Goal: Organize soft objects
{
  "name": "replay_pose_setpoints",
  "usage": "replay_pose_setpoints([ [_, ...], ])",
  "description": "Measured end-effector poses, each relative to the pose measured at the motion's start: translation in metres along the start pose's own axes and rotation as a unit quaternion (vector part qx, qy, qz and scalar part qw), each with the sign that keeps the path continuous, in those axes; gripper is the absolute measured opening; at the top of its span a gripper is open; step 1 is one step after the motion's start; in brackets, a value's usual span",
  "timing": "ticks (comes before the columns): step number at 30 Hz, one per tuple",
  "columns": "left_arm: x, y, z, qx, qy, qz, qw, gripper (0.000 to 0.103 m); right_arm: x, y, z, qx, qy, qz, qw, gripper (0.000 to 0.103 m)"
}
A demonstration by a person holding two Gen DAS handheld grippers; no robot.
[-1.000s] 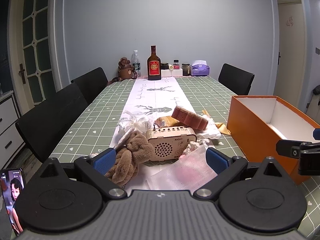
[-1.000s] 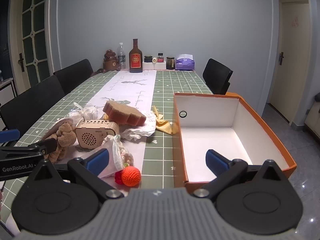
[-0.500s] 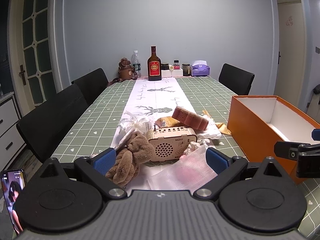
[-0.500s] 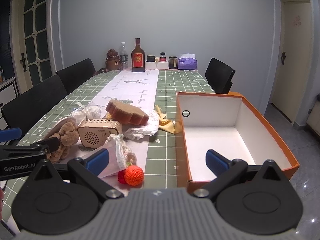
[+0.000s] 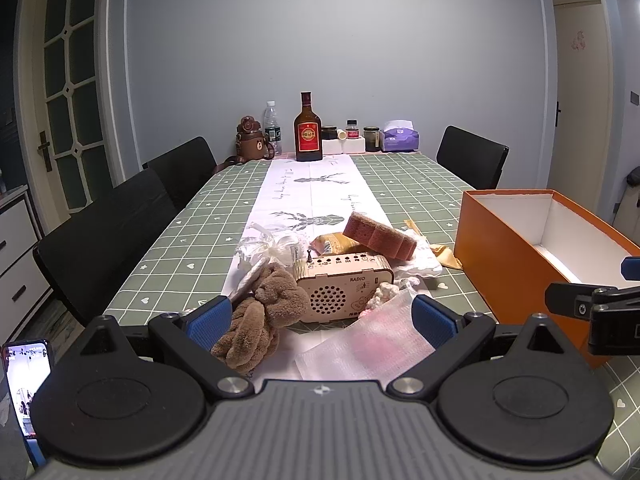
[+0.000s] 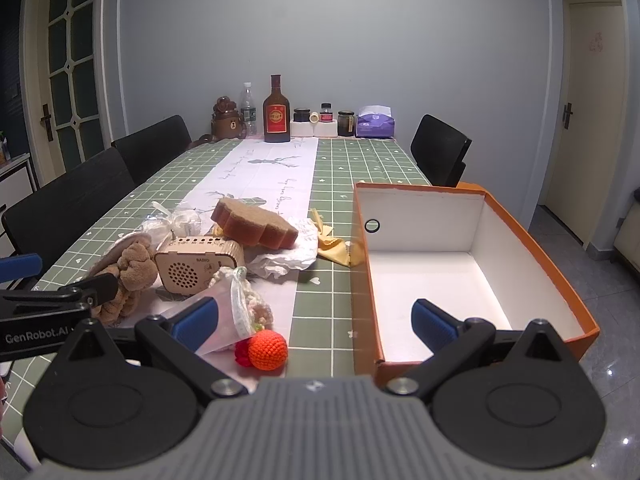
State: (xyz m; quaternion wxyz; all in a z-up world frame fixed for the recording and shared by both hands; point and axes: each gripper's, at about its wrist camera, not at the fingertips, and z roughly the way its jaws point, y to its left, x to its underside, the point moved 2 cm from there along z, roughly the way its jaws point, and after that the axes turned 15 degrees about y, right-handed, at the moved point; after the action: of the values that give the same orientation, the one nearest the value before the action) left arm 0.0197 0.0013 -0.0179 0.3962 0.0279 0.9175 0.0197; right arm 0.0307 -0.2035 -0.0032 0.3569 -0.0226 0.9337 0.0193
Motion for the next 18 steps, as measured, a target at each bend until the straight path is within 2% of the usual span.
replay_pose_setpoints([
  [18,-0.0015,0.0011,-0.0029,-0.003,-0.001,-0.005,1.0,0.103,-0.0008,0.0053,0.0029,-0.004,0.004,-0.01,1.0,0.101],
])
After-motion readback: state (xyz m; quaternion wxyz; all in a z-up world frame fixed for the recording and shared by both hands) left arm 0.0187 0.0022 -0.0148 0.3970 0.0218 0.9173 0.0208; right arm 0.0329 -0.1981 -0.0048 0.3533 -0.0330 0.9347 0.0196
